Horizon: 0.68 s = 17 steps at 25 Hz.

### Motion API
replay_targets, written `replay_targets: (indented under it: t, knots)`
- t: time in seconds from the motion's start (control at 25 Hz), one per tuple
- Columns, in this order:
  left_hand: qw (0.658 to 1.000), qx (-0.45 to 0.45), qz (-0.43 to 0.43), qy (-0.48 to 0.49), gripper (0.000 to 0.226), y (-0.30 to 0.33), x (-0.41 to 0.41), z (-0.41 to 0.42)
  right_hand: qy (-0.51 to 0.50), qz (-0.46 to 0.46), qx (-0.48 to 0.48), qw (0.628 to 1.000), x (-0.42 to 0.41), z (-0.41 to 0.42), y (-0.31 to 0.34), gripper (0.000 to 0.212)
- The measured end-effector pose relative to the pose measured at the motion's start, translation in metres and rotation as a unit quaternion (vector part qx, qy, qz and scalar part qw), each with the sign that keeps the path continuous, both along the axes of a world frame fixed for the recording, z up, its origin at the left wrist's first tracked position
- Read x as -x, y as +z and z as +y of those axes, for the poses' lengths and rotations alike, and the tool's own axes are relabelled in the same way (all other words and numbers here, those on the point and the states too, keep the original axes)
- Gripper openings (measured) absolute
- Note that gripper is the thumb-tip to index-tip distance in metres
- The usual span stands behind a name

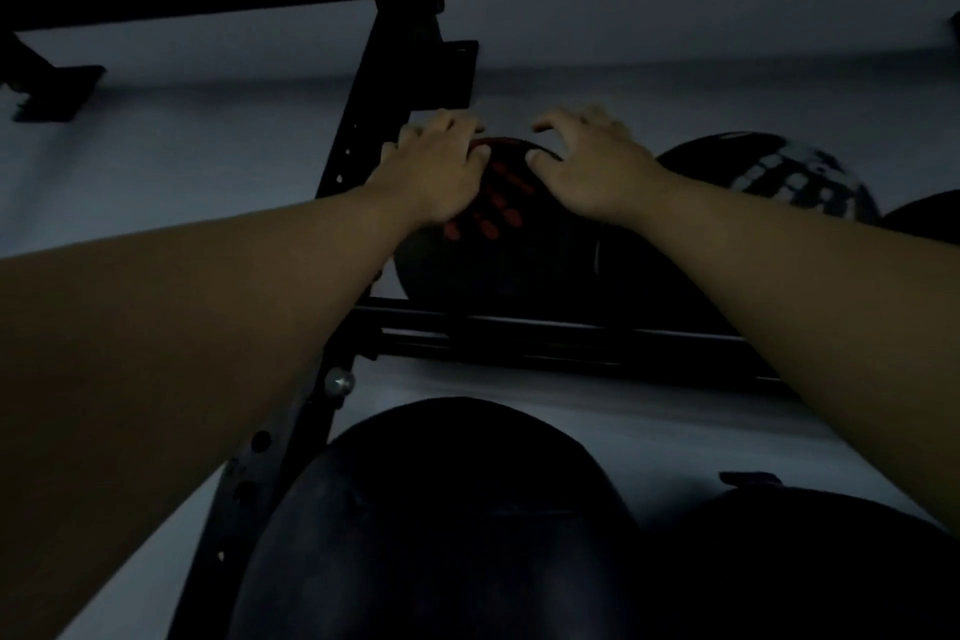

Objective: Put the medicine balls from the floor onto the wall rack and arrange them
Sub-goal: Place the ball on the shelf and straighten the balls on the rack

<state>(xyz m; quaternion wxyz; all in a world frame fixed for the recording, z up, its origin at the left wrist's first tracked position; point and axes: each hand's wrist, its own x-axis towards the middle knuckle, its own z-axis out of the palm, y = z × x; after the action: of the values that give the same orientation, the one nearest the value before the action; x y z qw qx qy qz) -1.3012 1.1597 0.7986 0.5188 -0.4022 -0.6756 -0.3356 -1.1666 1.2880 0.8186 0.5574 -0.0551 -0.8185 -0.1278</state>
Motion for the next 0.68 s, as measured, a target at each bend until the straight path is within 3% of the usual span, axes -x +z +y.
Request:
replay_targets:
  t: [0.32, 0.44, 0.56, 0.68]
  knots:
    - [0.994, 0.042, -0.06, -0.076, 0.063, -0.007, 0.078, 0.008, -0.1, -0.036, 0.029, 0.994, 0.076, -0.027, -0.023, 0.066]
    - [0.987, 0.015, -0.056, -0.149, 0.065, -0.009, 0.081, 0.024, -0.103, -0.043, 0.033, 0.993, 0.074, -0.021, -0.019, 0.066]
    - [0.989, 0.0, -0.034, -0.142, 0.079, -0.008, 0.081, 0.031, -0.093, -0.054, 0.037, 0.993, 0.07, -0.014, -0.014, 0.066]
    - [0.989, -0.006, -0.04, -0.145, 0.077, -0.009, 0.077, 0.034, -0.073, -0.045, 0.026, 0.996, 0.066, -0.007, -0.016, 0.067]
